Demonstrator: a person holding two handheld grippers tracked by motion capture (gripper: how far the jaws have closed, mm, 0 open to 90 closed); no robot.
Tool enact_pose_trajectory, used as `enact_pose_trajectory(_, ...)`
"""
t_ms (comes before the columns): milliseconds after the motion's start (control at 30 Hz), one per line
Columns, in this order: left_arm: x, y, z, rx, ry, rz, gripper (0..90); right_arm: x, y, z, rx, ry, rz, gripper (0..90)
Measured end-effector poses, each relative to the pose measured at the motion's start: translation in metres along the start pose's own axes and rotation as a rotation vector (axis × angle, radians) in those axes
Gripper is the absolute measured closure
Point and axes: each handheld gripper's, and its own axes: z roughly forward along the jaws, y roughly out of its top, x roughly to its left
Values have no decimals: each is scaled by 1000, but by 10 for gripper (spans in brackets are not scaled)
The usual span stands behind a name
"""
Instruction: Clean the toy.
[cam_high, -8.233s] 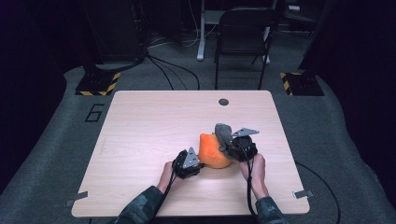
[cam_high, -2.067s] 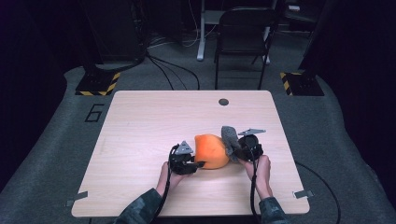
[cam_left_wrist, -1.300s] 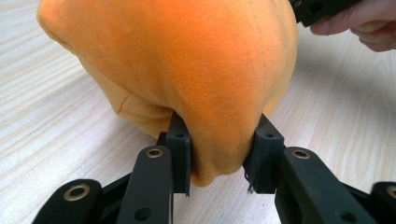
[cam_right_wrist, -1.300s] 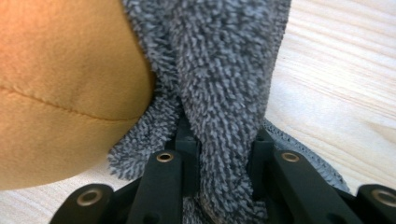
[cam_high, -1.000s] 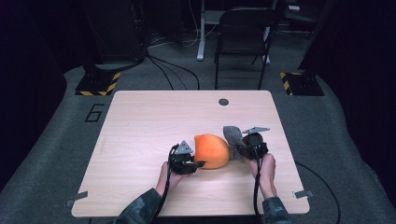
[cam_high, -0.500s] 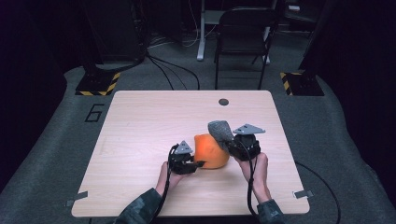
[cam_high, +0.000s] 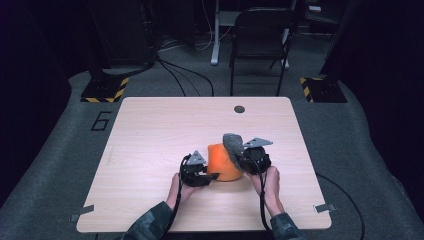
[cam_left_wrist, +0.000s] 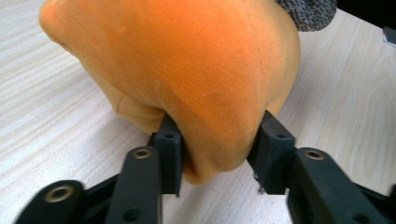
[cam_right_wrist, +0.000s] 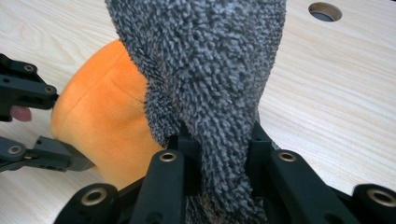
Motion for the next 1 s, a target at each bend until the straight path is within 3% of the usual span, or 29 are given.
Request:
enact_pose_trajectory(167, 1, -2, 0, 5, 28, 64, 426, 0, -1, 4, 7, -1, 7, 749)
enact_pose_trajectory(233, 0, -3, 0, 6, 38, 117, 392, -2, -1, 4, 10, -3, 22, 748)
enact_pose_trajectory(500, 0, -8, -1, -10, 46, 252, 240, -7, -1, 7, 9, 1, 23, 748)
enact_pose_trajectory(567, 2, -9, -2, -23, 47, 259, 199, -8, -1, 7, 12, 5, 19, 748)
enact_pose_trajectory(733, 4, -9, -2, -39, 54, 327, 144, -8, 0, 8, 16, 8, 31, 748)
enact_pose_trajectory(1000, 2, -10, 5, -43, 65, 403, 60, -9, 0, 9, 16, 7, 30, 748)
